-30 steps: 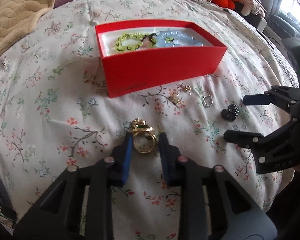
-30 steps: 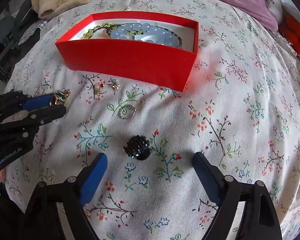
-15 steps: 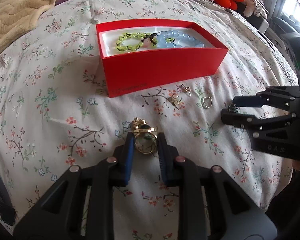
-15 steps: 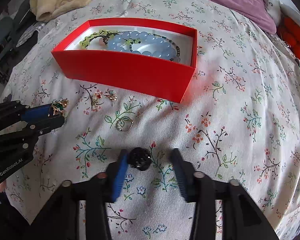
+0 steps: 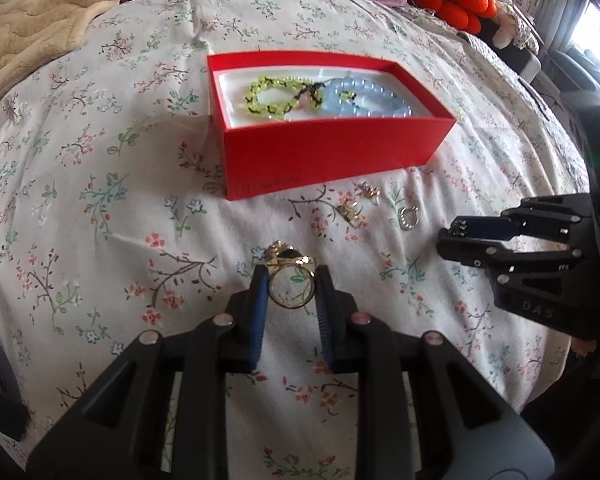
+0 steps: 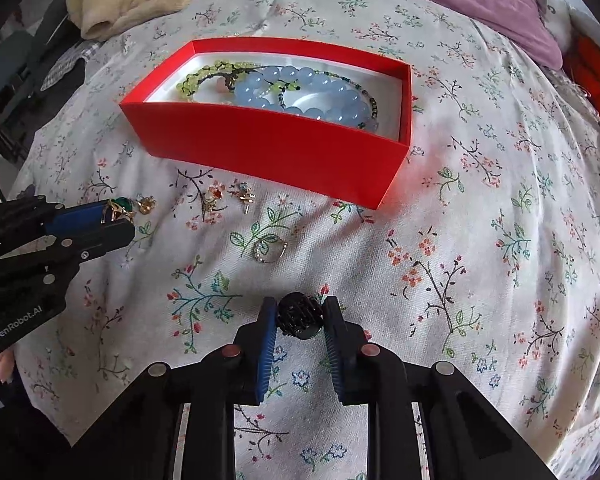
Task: Organize jewelry
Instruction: 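Grasp the gold ring with the left tool while the right grasps the black hair clip, then carry the gold ring and black hair clip over the red box with both tools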
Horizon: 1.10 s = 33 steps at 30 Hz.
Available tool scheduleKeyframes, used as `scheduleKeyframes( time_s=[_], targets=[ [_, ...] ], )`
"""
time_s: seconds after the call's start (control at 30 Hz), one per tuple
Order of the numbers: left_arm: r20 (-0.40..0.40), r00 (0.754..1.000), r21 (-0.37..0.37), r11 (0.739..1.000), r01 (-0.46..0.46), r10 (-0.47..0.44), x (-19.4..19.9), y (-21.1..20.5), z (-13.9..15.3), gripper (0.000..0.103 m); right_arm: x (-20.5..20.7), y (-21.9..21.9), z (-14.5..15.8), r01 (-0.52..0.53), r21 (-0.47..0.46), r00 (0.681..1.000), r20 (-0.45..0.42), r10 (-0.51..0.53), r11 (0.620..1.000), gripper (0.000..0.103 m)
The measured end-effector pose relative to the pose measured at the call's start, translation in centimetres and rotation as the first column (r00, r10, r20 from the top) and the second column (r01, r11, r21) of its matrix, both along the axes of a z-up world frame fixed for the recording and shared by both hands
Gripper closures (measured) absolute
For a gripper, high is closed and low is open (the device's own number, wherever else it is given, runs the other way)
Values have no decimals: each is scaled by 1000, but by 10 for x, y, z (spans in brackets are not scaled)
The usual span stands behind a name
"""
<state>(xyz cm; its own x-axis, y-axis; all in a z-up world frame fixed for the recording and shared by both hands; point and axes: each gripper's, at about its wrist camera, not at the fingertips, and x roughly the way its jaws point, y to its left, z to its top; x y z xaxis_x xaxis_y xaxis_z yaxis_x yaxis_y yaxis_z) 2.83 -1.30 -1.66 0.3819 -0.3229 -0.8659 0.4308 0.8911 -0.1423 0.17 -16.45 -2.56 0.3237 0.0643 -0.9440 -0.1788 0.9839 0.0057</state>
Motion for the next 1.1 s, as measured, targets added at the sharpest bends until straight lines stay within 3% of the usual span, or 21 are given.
scheduleKeyframes(
  time_s=[0.4, 1.1],
  targets=[
    [-47, 997, -64, 995, -71, 68, 9, 10, 19, 78, 8, -8, 29, 53, 85, 998, 26, -55, 995, 80],
    [-31, 994, -197, 975, -105, 101, 42, 2, 68, 78, 40, -27, 74, 149, 247, 982, 72, -172, 957, 80]
  ],
)
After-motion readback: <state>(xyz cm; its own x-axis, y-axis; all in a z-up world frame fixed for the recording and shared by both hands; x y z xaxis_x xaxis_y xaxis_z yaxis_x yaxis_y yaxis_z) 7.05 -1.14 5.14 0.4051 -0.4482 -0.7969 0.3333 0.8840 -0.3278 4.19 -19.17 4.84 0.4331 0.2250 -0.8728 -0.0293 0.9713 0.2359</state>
